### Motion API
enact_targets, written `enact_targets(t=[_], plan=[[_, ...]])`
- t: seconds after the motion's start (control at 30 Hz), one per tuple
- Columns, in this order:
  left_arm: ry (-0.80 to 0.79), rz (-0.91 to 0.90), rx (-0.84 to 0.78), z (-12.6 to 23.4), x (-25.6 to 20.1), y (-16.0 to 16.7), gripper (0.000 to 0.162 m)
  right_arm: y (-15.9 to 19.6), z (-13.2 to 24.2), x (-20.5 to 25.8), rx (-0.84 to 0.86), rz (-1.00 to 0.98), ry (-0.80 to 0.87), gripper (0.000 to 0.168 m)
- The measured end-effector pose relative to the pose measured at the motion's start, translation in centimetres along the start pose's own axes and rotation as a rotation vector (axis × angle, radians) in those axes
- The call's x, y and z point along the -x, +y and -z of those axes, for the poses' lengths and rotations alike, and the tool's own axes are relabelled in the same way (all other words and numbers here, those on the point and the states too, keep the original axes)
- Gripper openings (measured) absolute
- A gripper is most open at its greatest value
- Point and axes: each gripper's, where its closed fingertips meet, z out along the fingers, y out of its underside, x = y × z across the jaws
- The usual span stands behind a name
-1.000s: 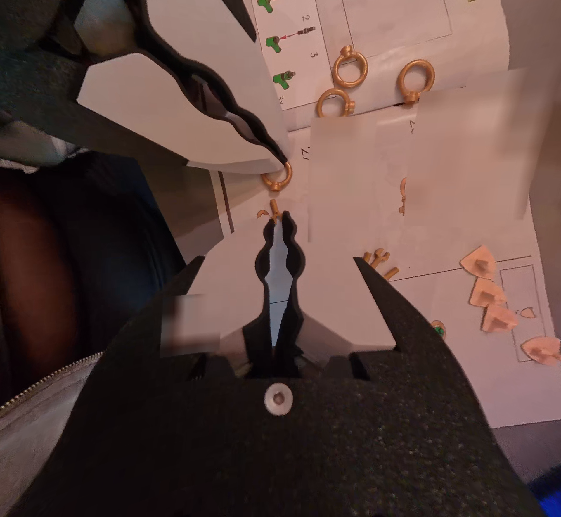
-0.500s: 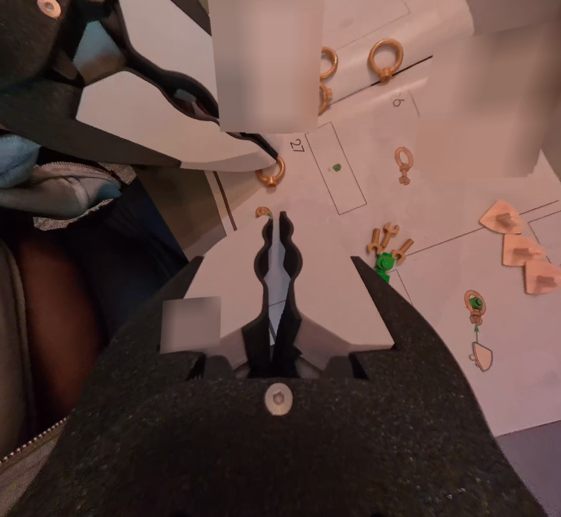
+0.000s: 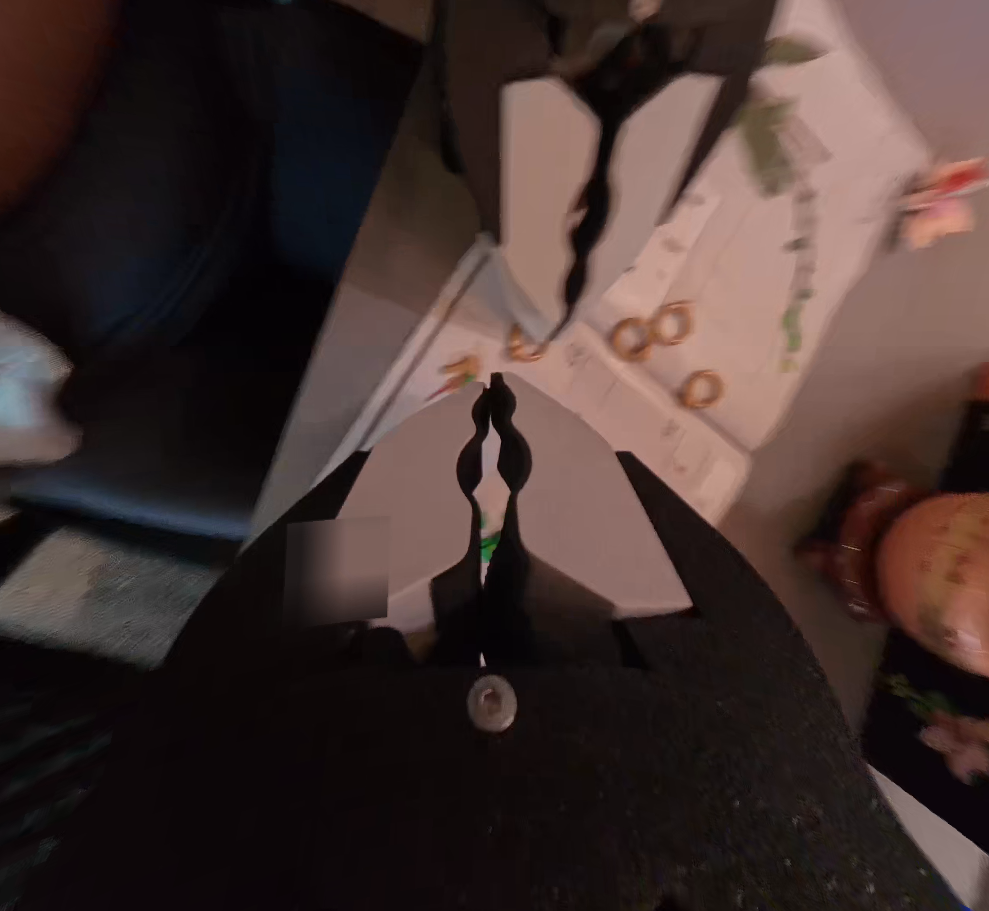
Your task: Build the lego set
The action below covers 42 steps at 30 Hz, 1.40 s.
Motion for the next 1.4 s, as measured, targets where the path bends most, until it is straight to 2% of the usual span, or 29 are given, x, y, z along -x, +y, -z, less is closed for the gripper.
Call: enact_targets(t=[0.1, 0.17, 0.2, 0.23, 0.3, 0.37, 0.4, 0.43, 0.53, 0.57, 0.63, 0.7, 0.77, 0.83, 0.9, 0.93, 1.03, 1.17, 1.3, 1.4], plan=[[0.007, 0.007, 0.000, 0.0, 0.0, 0.0, 0.001, -2.8, 1.1, -2.9, -0.237, -0.118, 0.283, 0.000], [0.001, 0.002, -0.001, 0.0, 0.0, 0.0, 0.001, -4.8, 4.0, -4.9, -0.477, -0.291, 0.520, 0.004], [-0.002, -0.001, -0.001, 0.0, 0.0, 0.0, 0.001, -5.4, 5.6, -5.4, -0.593, -0.363, 0.611, 0.028], [0.000, 0.000, -0.001, 0.0, 0.0, 0.0, 0.001, -5.8, 6.9, -5.6, -0.684, -0.433, 0.679, 0.059], [0.009, 0.011, -0.001, 0.0, 0.0, 0.0, 0.000, -6.3, 9.3, -5.4, -0.853, -0.575, 0.758, 0.061], [0.012, 0.015, -0.001, 0.0, 0.0, 0.0, 0.000, -6.6, 11.1, -5.1, -1.029, -0.725, 0.757, 0.042], [0.011, 0.013, -0.001, 0.0, 0.0, 0.0, 0.000, -6.4, 11.1, -5.1, -1.052, -0.795, 0.740, 0.037], [0.008, 0.010, -0.001, 0.0, 0.0, 0.0, 0.000, -5.6, 10.0, -5.1, -0.988, -0.865, 0.709, 0.032], [0.009, 0.011, -0.001, 0.0, 0.0, 0.0, 0.000, -1.8, 2.6, -2.5, -0.472, -1.005, 0.513, 0.017], [0.011, 0.013, -0.001, 0.0, 0.0, 0.0, 0.000, -0.5, 0.7, -1.2, -0.314, -1.027, 0.462, 0.026], [0.014, 0.016, -0.001, 0.0, 0.0, 0.0, 0.001, 0.1, -1.3, 0.3, -0.189, -1.018, 0.427, 0.029], [0.015, 0.018, -0.001, 0.0, 0.0, 0.0, 0.001, 0.5, -2.1, 0.5, -0.133, -1.024, 0.464, 0.027], [0.018, 0.021, -0.001, 0.0, 0.0, 0.0, 0.000, 0.7, -2.3, 0.2, -0.094, -0.968, 0.485, 0.024], [0.023, 0.026, -0.001, 0.0, 0.0, 0.0, 0.000, 0.9, -1.9, -0.2, -0.064, -0.863, 0.463, 0.011], [0.029, 0.029, -0.001, 0.0, -0.1, 0.0, 0.001, 0.7, -1.2, -0.4, -0.052, -0.682, 0.362, 0.003], [0.031, 0.030, -0.001, 0.0, -0.1, 0.0, 0.001, 0.2, -0.9, 0.2, -0.045, -0.537, 0.246, 0.001], [0.041, 0.039, -0.001, 0.0, -0.1, 0.0, 0.000, -0.5, 0.1, 0.5, -0.035, -0.104, 0.075, 0.002], [0.054, 0.045, 0.000, 0.0, -0.1, 0.0, 0.001, -0.5, -0.4, 0.1, 0.075, 0.343, -0.088, 0.013], [0.064, 0.057, -0.001, 0.0, -0.1, 0.0, 0.000, -0.2, -1.7, 0.7, 0.144, 0.580, -0.289, 0.019], [0.062, 0.054, -0.001, 0.0, -0.1, 0.0, 0.000, 0.5, -2.5, 0.7, 0.194, 0.703, -0.366, 0.020]])
